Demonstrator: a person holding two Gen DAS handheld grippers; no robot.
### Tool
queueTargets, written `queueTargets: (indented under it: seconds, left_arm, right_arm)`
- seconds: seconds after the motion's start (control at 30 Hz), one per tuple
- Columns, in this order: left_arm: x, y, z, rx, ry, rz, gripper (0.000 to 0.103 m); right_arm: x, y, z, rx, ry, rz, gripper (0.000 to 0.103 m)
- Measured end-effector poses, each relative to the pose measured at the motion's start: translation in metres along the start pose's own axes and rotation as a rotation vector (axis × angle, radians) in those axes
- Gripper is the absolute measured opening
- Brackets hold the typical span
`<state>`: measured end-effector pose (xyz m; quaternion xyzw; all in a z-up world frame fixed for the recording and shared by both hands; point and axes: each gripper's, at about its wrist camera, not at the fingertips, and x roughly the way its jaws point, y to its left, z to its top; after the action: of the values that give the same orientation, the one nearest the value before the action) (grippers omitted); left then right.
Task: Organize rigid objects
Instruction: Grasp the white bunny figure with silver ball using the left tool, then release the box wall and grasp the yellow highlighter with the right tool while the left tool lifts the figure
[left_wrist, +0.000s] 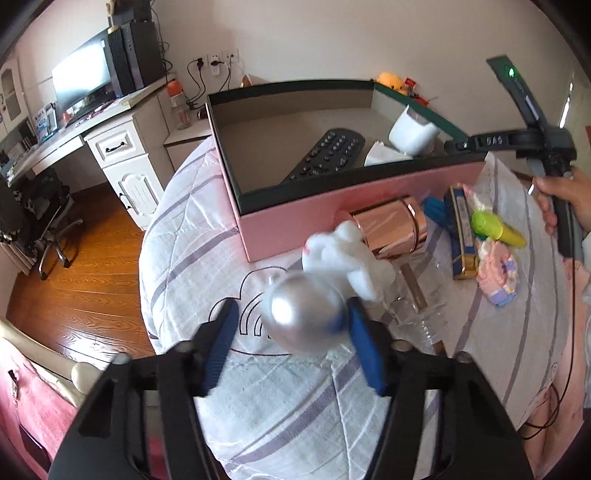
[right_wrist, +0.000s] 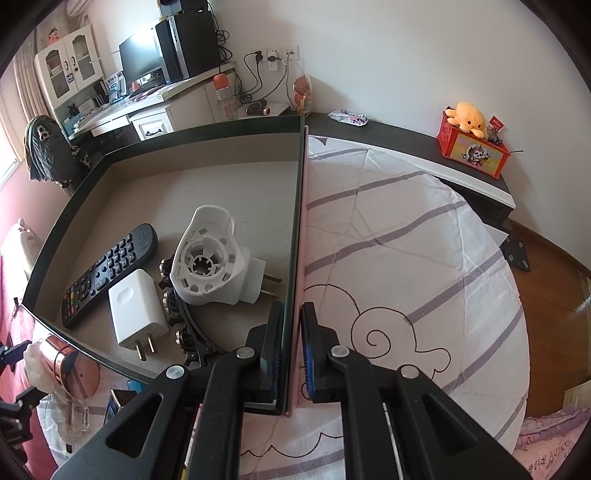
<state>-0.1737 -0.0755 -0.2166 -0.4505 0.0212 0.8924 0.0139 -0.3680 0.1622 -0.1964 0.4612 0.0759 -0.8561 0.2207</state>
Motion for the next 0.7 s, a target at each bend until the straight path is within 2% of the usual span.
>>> queueTargets:
  seconds: [0.07,0.2,0.23,0.3,0.33,0.5,0.57,0.63,0.7]
  left_arm:
    - [0.005,0.0,-0.001,0.016,0.008,0.023,0.046]
    - [0.004,0.003,-0.001,0.018,0.0,0.015,0.046]
    - [0.004,0.004,0.0,0.013,0.0,0.011,0.046]
    - [0.005,0.005,0.0,0.018,0.005,0.009,0.046]
    - [0.006,0.005,0.0,0.021,0.009,0.009,0.047]
    - [0.007,0.005,0.0,0.017,0.01,0.003,0.048]
    - [0.008,0.005,0.0,0.012,0.015,0.01,0.06]
    - [0.01,0.006,0.0,0.004,0.015,0.027,0.064]
    - [0.008,0.007,-0.001,-0.001,0.01,0.027,0.064]
  right_arm:
    - [0.0,0.0,-0.001,-0.001,0.001,0.0,0.009]
    - [-0.001,-0.003,-0.003,0.012,-0.002,0.016,0.009]
    - [-0.002,-0.005,-0.003,0.027,-0.011,0.037,0.015]
    - [-0.005,-0.012,-0.006,0.072,-0.03,0.079,0.033]
    - [-0.009,-0.016,-0.01,0.093,-0.048,0.092,0.046]
    - [-0.041,-0.03,-0.034,0.142,-0.157,0.058,0.055]
    - [-0.057,-0.033,-0.047,0.15,-0.2,0.03,0.068]
    - [-0.069,-0.03,-0.063,0.139,-0.206,-0.021,0.068]
    - [-0.076,-0.025,-0.079,0.125,-0.213,-0.033,0.068]
